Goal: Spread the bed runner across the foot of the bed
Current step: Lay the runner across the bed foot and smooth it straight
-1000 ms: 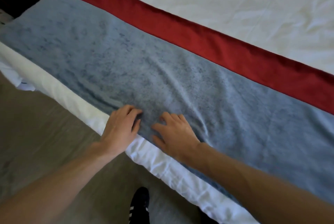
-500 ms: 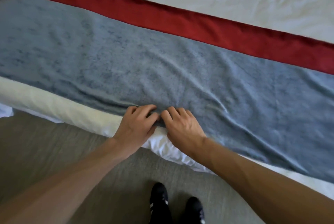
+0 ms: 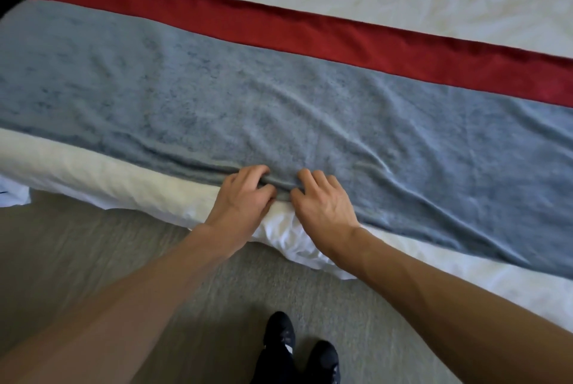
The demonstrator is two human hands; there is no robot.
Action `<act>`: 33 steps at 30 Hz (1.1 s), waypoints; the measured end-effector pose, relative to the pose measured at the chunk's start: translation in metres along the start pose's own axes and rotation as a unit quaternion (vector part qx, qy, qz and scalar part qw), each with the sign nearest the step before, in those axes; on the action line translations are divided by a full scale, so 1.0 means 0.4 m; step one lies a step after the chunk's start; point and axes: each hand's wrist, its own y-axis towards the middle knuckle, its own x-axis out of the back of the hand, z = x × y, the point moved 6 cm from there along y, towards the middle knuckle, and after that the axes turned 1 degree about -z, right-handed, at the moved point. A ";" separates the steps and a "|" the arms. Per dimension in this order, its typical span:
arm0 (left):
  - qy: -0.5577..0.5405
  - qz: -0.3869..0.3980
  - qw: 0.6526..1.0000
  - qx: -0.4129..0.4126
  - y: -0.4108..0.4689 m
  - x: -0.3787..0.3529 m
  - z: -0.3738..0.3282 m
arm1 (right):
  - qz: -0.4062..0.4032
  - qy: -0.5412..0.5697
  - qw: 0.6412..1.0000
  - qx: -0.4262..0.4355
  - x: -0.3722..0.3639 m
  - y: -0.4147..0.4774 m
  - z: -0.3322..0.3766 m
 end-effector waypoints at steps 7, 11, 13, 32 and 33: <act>0.060 0.028 0.998 0.002 0.002 -0.031 0.025 | -0.024 0.030 0.998 -0.046 -0.028 -0.005 0.008; 0.050 0.003 0.999 0.002 -0.021 -0.038 0.029 | -0.018 0.053 0.997 -0.054 -0.047 -0.019 0.013; 0.038 -0.010 0.999 -0.008 -0.036 -0.038 0.027 | -0.010 0.057 0.997 -0.054 -0.058 -0.028 0.020; 0.099 0.026 0.995 -0.017 -0.041 0.055 0.350 | 0.040 0.022 0.998 -0.033 -0.035 0.194 0.264; 0.104 0.034 0.994 -0.021 -0.037 0.047 0.356 | 0.049 0.012 0.998 -0.031 -0.038 0.203 0.274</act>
